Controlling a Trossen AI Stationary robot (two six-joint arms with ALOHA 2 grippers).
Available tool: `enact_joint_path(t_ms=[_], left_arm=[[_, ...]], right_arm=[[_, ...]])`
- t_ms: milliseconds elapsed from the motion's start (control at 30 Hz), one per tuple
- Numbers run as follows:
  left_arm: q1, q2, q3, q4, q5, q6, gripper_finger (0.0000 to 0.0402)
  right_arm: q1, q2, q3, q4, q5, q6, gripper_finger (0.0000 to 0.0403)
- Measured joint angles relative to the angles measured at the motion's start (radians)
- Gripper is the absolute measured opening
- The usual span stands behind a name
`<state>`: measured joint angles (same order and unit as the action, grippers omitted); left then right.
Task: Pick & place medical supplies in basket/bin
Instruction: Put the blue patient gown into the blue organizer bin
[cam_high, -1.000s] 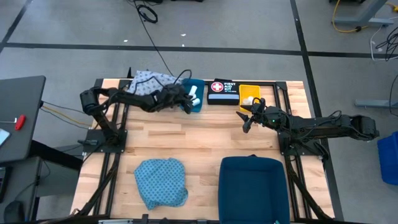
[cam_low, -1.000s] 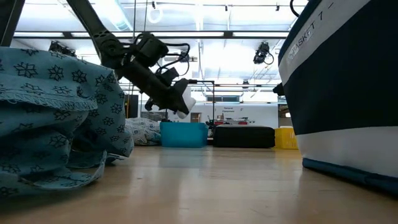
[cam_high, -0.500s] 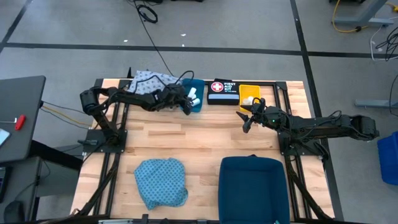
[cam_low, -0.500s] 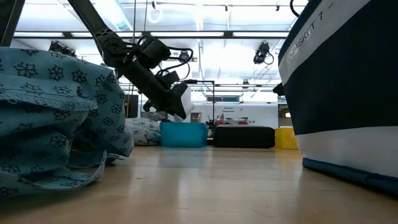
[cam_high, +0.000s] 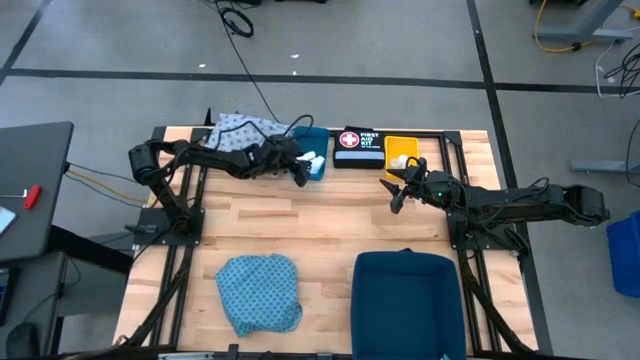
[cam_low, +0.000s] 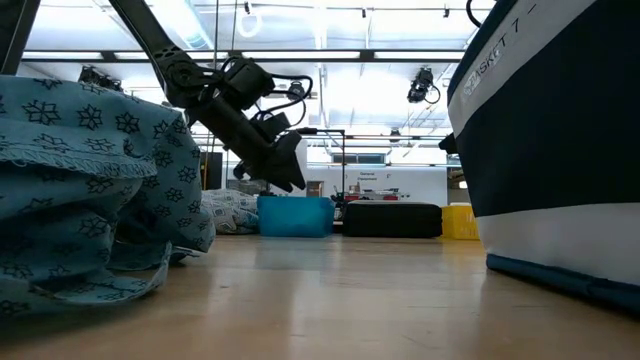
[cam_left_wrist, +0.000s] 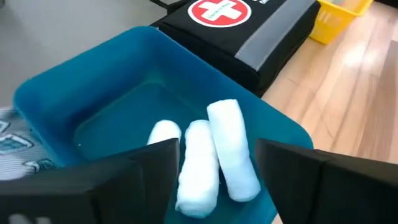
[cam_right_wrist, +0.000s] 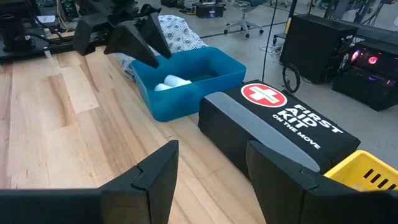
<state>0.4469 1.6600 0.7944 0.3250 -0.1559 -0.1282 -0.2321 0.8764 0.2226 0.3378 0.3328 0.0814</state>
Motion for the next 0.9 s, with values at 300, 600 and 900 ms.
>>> enact_joint_path(t_ms=[300, 600, 900], left_arm=[[-0.003, -0.010, 0.000, 0.026, 0.201, 0.053, 0.0231], [-0.089, -0.119, 0.001, -0.149, 0.484, 0.047, 0.0221], [-0.301, -0.326, 0.001, -0.487, 0.488, 0.077, 0.0222]], right_arm=[[0.000, 0.000, 0.000, -0.001, 0.001, 0.000, 0.0197], [0.000, 0.000, 0.000, -0.022, 0.003, 0.000, 0.0197], [0.000, 0.000, 0.000, -0.012, -0.091, 0.011, 0.0197]])
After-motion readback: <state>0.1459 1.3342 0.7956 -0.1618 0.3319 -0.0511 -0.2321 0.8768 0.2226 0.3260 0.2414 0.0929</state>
